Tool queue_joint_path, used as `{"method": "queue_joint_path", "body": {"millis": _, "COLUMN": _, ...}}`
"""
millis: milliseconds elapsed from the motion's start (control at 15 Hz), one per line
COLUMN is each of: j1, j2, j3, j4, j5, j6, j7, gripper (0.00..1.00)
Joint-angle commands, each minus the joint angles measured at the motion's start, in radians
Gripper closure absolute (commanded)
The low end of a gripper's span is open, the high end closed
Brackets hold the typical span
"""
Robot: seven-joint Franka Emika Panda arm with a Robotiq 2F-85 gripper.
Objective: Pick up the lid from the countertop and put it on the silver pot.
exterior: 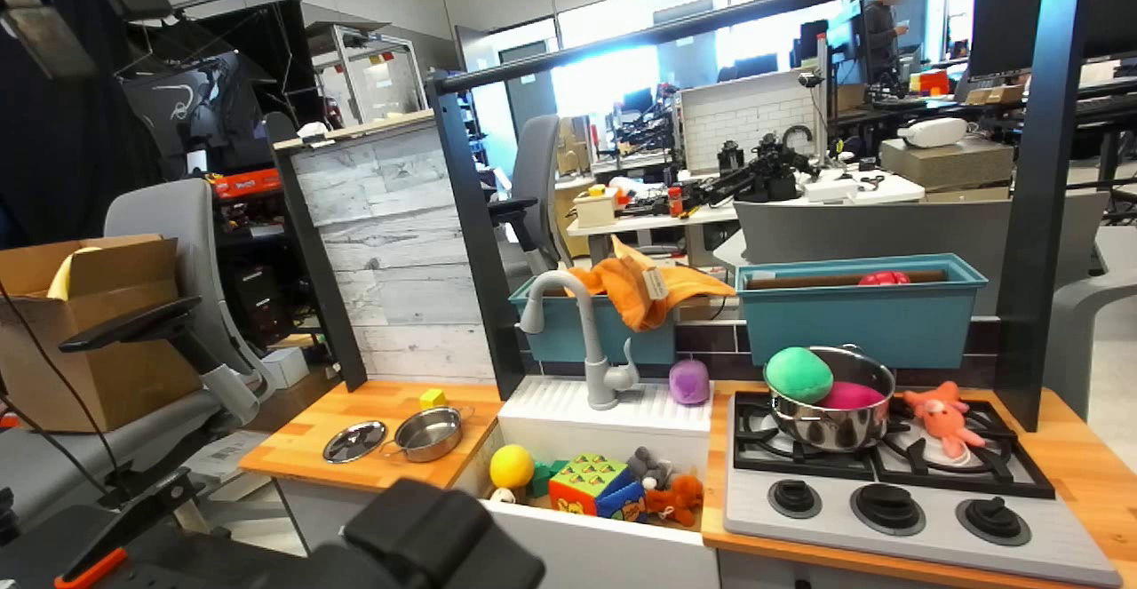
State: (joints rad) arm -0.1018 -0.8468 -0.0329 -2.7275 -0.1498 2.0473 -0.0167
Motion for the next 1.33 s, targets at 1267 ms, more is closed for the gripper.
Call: {"method": "queue_joint_path", "body": {"millis": 1267, "j1": 0.054, "j2": 0.028, "j3": 0.026, "j4": 0.015, "j5": 0.019, "j6": 0.037, "j7": 0.025, "gripper": 0.00}}
